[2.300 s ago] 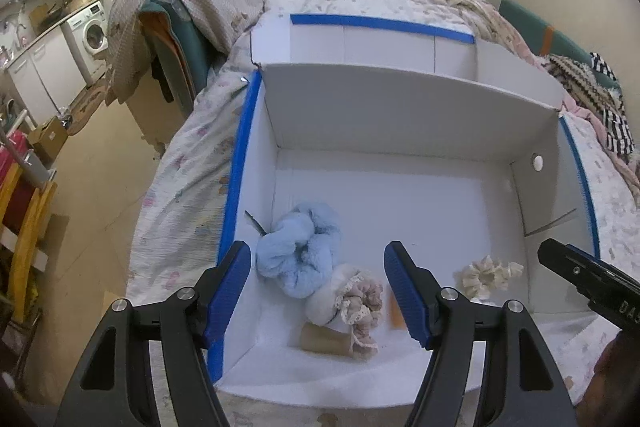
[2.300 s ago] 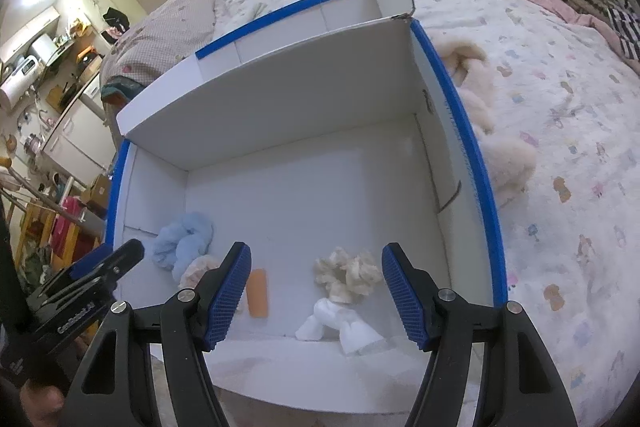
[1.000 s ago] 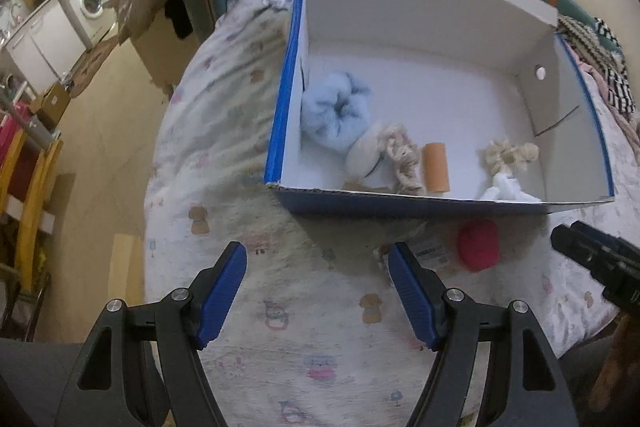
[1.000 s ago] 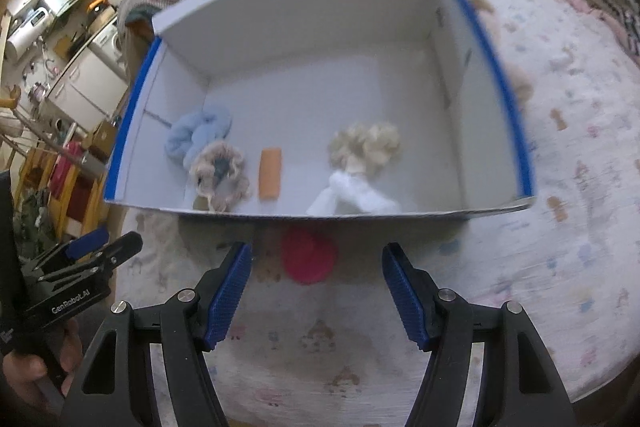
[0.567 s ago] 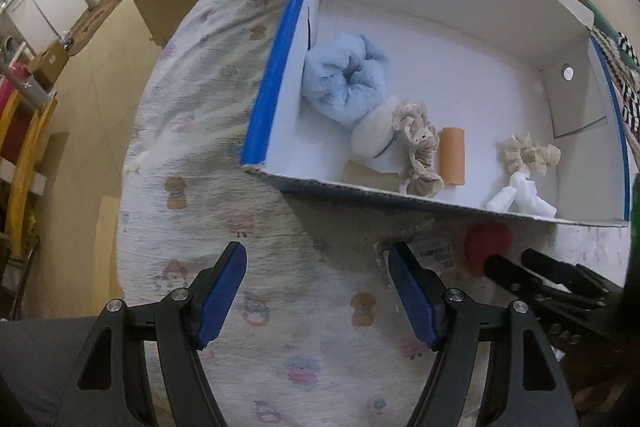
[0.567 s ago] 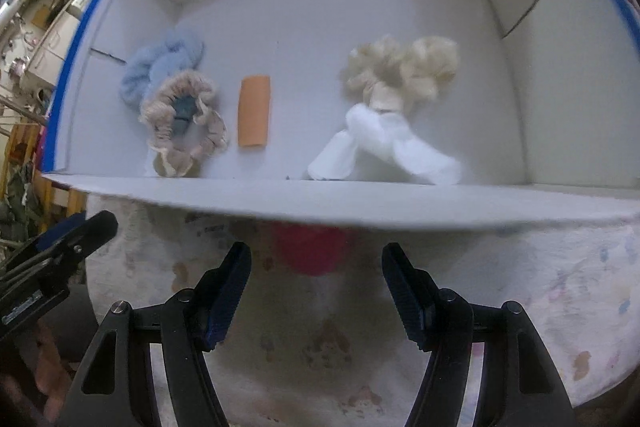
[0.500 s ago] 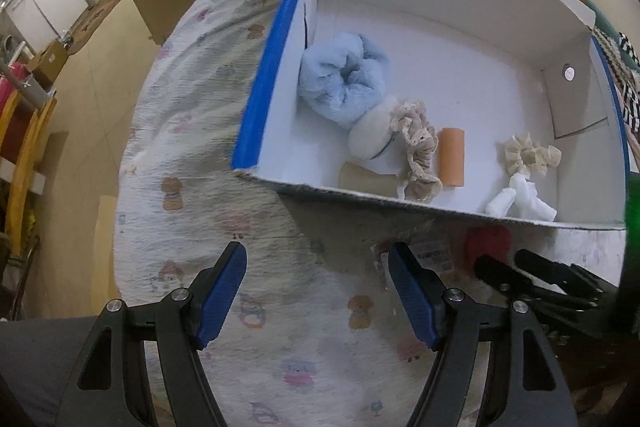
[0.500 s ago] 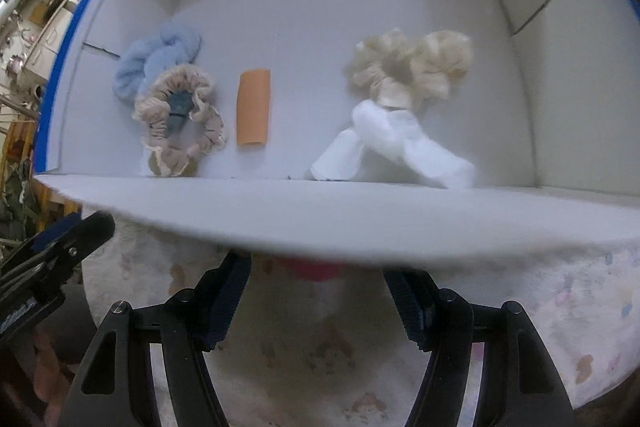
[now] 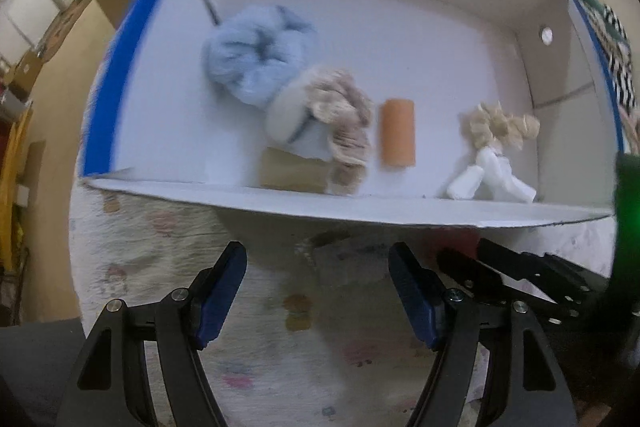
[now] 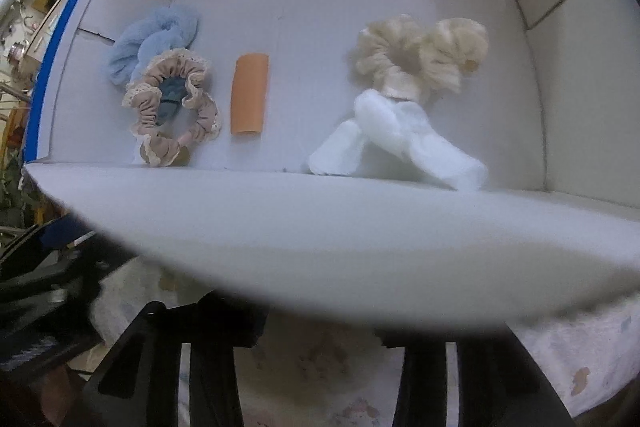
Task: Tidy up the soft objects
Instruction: 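Lower the left gripper onto the clear labelled plastic bag and close it, then grasp the pink rubber duck with the right gripper while the left gripper lifts the bag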
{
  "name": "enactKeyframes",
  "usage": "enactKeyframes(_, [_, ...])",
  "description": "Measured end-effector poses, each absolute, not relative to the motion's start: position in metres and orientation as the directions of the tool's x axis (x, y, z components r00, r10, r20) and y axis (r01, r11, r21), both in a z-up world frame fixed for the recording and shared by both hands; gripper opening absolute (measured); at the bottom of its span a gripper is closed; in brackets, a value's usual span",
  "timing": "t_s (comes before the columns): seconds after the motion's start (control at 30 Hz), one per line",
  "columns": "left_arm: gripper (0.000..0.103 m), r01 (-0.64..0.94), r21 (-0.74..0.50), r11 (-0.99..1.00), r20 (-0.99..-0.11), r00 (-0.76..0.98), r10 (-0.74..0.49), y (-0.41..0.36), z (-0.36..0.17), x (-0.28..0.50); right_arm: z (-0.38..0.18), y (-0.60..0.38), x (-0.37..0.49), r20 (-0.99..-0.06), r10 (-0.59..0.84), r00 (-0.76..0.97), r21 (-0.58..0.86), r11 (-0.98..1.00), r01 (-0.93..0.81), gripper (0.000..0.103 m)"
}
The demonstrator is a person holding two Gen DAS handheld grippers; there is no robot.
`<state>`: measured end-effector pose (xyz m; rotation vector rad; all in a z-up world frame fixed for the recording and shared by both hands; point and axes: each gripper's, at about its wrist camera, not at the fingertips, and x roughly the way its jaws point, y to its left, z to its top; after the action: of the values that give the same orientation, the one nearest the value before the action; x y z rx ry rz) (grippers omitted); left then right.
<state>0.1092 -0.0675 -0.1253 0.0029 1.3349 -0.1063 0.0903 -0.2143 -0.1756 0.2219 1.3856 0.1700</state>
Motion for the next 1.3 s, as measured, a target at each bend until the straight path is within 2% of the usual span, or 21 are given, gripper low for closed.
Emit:
enactKeyframes(0.1, [0.071,0.103,-0.041,0.994,-0.974,0.216,-0.063,-0.078,-0.133,0.112,-0.175,-0.229,0.082,-0.949,0.261,0.179,0.268,0.963,0.019,0.036])
enactKeyframes(0.17, [0.071,0.119,-0.032,0.992,-0.979,0.196,-0.055,-0.085,-0.141,0.115,-0.174,-0.24,0.077,-0.947,0.265,0.183,0.275,0.961,0.028,0.028])
enactKeyframes(0.23, [0.071,0.127,-0.022,0.992,-0.983,0.177,-0.045,-0.087,-0.15,0.119,-0.173,-0.25,0.071,-0.947,0.262,0.187,0.274,0.961,0.037,0.025])
enactKeyframes(0.4, [0.071,0.127,-0.021,0.992,-0.989,0.143,-0.039,-0.088,-0.169,0.13,-0.177,-0.275,0.065,-0.938,0.293,0.186,0.312,0.946,0.084,0.025])
enactKeyframes(0.6, [0.072,0.127,-0.036,0.991,-0.991,0.126,-0.052,-0.082,-0.18,0.138,-0.16,-0.266,0.067,-0.918,0.329,0.223,0.348,0.936,0.05,0.027])
enactKeyframes(0.63, [0.069,0.135,-0.037,0.99,-0.991,0.122,-0.054,-0.082,-0.181,0.139,-0.16,-0.267,0.066,-0.917,0.332,0.219,0.351,0.935,0.05,0.029])
enactKeyframes(0.67, [0.056,0.146,-0.038,0.989,-0.992,0.118,-0.055,-0.081,-0.182,0.135,-0.161,-0.266,0.067,-0.917,0.335,0.215,0.353,0.934,0.052,0.034])
enactKeyframes(0.7, [0.048,0.157,-0.042,0.987,-0.992,0.114,-0.061,-0.084,-0.182,0.131,-0.162,-0.265,0.067,-0.918,0.334,0.213,0.352,0.934,0.053,0.037])
enactKeyframes(0.73, [0.031,0.17,-0.066,0.983,-0.991,0.104,-0.085,-0.083,-0.182,0.131,-0.162,-0.266,0.071,-0.919,0.332,0.212,0.35,0.935,0.054,0.048])
enactKeyframes(0.77, [0.023,0.178,-0.082,0.98,-0.99,0.095,-0.101,-0.084,-0.181,0.13,-0.16,-0.263,0.078,-0.919,0.329,0.215,0.348,0.936,0.054,0.057])
enactKeyframes(1.07, [0.021,0.187,-0.09,0.978,-0.987,0.111,-0.112,-0.08,-0.173,0.112,-0.166,-0.237,0.098,-0.931,0.303,0.203,0.317,0.947,0.043,0.058])
enactKeyframes(1.3, [0.021,0.18,-0.033,0.983,-0.981,0.183,-0.067,-0.056,-0.163,0.105,-0.175,-0.216,0.11,-0.961,0.204,0.187,0.21,0.978,0.014,0.058])
